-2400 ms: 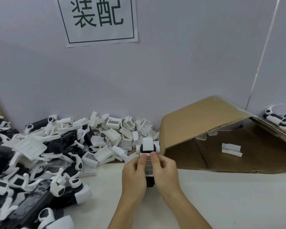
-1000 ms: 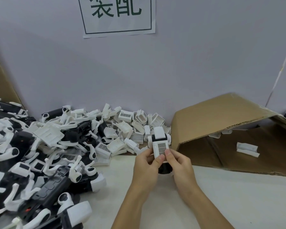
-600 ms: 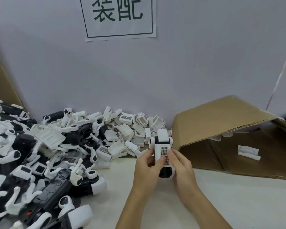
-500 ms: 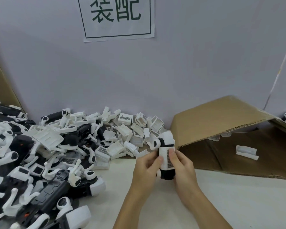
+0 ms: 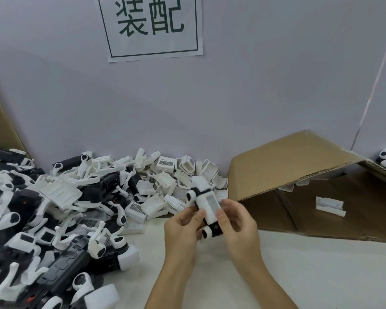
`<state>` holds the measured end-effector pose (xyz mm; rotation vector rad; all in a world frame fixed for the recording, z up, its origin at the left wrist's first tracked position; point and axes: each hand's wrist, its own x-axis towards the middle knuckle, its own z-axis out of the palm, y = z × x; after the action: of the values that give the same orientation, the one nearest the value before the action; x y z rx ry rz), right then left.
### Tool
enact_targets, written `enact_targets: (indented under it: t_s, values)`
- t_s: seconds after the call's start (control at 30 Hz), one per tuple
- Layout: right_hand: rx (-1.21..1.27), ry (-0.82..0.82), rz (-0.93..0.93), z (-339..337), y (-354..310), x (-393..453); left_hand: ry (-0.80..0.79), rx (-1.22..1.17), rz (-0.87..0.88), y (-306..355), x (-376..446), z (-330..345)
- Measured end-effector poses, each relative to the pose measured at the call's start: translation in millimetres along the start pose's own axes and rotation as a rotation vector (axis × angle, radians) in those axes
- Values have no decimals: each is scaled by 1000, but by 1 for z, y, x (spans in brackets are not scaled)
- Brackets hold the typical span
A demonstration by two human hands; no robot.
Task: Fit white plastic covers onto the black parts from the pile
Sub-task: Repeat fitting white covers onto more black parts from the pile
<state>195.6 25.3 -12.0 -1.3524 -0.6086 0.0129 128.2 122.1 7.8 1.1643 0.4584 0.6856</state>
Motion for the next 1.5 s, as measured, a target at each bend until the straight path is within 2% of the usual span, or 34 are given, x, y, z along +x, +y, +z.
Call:
enact_targets:
  t_s: [0.07,0.13,0.23,0.3,0.37,0.43,0.47,0.5,0.63,0.9,1.07,1.23,1.33,1.43,1.5]
  values:
    - [-133,-106,-71,3,2,-6,95,-131,-27,-1,1,1]
    - [-219,-190,-120,7,5,-9,114,-250,-76,-1,1,3]
    - [-291,-68,-172,6,9,-5,41,-332,-112,2,2,3]
    - [-236,58,-128,2,10,0,38,-242,-70,4,1,1]
    - [-102,131,-38,0,7,3,185,-83,32,4,3,-3]
    - [-40,124,1,-2,8,5,365,28,152,4,5,-9]
    - [-35,106,10,-2,8,5,405,49,194,4,7,-11]
    - [-25,87,22,-3,9,6,396,56,215,5,7,-12]
    - [57,22,93,-4,9,6,155,56,130,2,7,-9]
    - [89,19,98,-4,6,5,143,38,139,1,8,-10]
    - [3,-65,-136,-5,-1,-3,146,17,127,1,11,-14]
    - [-272,-144,-422,-3,-1,-7,126,-87,113,5,14,-20]
    - [-338,-163,-490,-4,2,-7,127,-133,120,3,15,-22]
    - [-327,-100,-421,-4,4,-5,171,-160,137,4,16,-21]
    - [-203,15,-232,-2,3,-3,202,-101,179,5,16,-23]
